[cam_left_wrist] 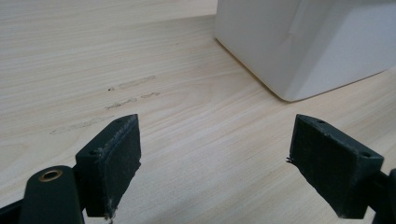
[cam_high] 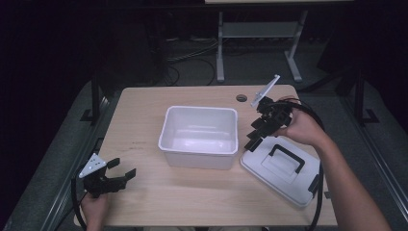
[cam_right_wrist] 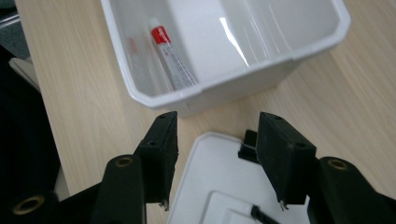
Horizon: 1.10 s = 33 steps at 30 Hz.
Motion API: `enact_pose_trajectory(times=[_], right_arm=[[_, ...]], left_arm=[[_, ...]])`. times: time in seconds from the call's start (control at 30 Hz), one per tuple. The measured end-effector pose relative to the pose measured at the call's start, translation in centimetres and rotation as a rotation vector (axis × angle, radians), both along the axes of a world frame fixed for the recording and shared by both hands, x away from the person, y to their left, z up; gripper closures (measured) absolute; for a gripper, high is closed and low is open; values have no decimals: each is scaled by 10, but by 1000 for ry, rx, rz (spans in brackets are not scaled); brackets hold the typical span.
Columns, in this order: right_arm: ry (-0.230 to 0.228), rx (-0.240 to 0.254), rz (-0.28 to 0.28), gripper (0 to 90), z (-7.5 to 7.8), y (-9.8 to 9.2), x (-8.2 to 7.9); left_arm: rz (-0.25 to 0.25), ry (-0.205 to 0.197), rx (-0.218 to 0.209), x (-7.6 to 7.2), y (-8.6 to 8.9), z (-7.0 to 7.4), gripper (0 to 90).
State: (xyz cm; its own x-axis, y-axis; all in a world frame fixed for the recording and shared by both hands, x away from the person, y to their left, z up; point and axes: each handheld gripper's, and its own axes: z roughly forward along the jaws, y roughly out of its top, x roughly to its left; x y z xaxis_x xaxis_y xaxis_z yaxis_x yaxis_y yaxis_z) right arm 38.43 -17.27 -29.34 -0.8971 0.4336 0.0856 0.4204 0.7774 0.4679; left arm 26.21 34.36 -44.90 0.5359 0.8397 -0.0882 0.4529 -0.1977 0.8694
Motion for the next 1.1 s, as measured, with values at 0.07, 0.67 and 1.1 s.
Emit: enact_pose_trajectory(times=[0.07, 0.67, 1.1], right_arm=[[8, 3, -14, 467, -3, -6, -1], [44, -11, -124, 453, -34, -58, -10], [77, -2, -183, 463, -57, -85, -12]], left_arm=[[0, 0, 1, 0, 0, 0, 159], [6, -1, 0, 0, 1, 0, 159], [7, 1, 9, -1, 0, 0, 159]])
